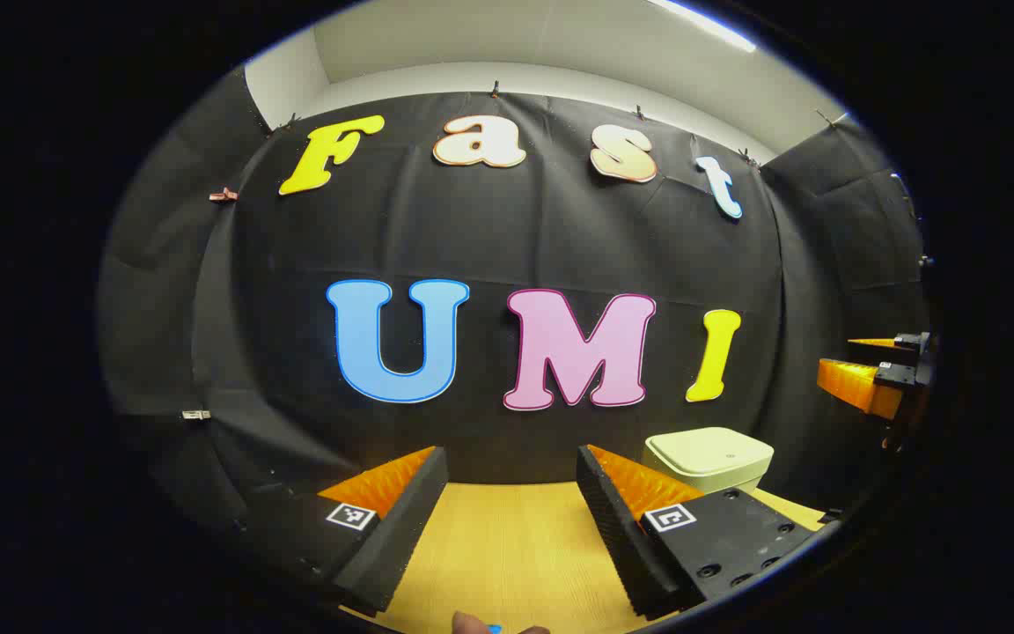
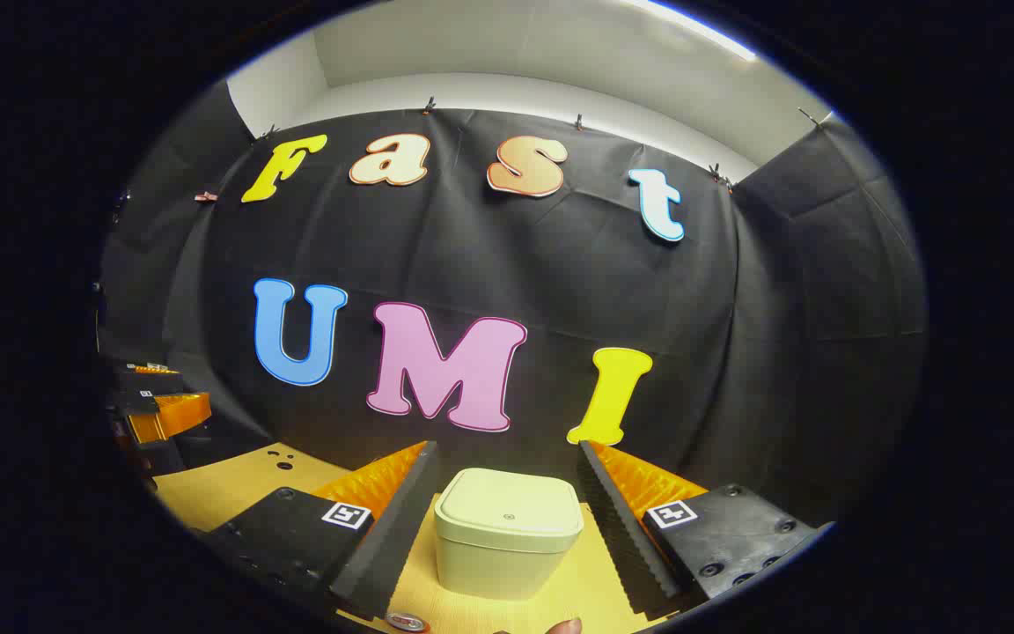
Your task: Press the lid of the desktop garbage bin to open it, pick up the crumpled paper on the desktop and throw it into the bin, then pick up the pop can on the desktop and drop it into the bin, and finally close the garbage bin lid.
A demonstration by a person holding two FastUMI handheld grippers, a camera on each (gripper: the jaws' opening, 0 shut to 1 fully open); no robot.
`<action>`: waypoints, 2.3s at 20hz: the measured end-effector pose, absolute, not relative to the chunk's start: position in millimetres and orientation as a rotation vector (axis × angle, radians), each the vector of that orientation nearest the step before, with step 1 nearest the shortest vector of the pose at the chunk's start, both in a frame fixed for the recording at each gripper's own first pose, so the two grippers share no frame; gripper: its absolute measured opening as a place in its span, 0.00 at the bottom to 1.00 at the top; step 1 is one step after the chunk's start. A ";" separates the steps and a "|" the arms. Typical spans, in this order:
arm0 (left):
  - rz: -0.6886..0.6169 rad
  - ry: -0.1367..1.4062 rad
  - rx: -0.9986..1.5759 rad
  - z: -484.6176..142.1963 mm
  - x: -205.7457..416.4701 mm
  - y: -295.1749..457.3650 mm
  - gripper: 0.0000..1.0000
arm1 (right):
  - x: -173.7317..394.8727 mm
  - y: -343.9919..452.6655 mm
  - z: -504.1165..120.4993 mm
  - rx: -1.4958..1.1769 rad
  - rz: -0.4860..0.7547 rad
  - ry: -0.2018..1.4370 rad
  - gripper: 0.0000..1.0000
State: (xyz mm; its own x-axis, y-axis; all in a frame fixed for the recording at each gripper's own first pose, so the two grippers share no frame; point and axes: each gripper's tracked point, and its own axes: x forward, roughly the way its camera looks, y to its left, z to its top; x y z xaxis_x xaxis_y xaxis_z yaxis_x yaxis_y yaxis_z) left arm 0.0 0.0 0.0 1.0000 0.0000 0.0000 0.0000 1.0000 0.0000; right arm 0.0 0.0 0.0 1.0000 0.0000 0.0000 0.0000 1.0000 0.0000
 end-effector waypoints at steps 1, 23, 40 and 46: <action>0.000 0.000 0.001 -1.3 -0.6 0.2 0.95 | -0.2 -0.8 0.1 0.000 -0.002 0.000 0.97; 0.007 -0.004 -0.003 -5.0 4.0 8.1 0.95 | 7.3 9.0 -4.9 0.009 0.025 0.017 0.97; 0.036 0.002 -0.003 -8.8 8.9 16.7 0.95 | 97.4 -8.8 -80.4 0.109 0.066 0.182 0.05; 0.065 0.014 0.000 -13.0 10.2 23.0 0.95 | 130.3 -4.3 -124.4 0.040 0.085 0.248 0.06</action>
State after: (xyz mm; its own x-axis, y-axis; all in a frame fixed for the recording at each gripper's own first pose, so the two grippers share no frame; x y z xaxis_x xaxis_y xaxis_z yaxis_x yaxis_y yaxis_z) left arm 10.2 23.0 -13.0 0.9978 0.0646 -0.0142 -0.0646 0.9979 0.0000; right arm 130.3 -4.3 -124.4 0.9657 0.0889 -0.2439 -0.0789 0.9956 0.0503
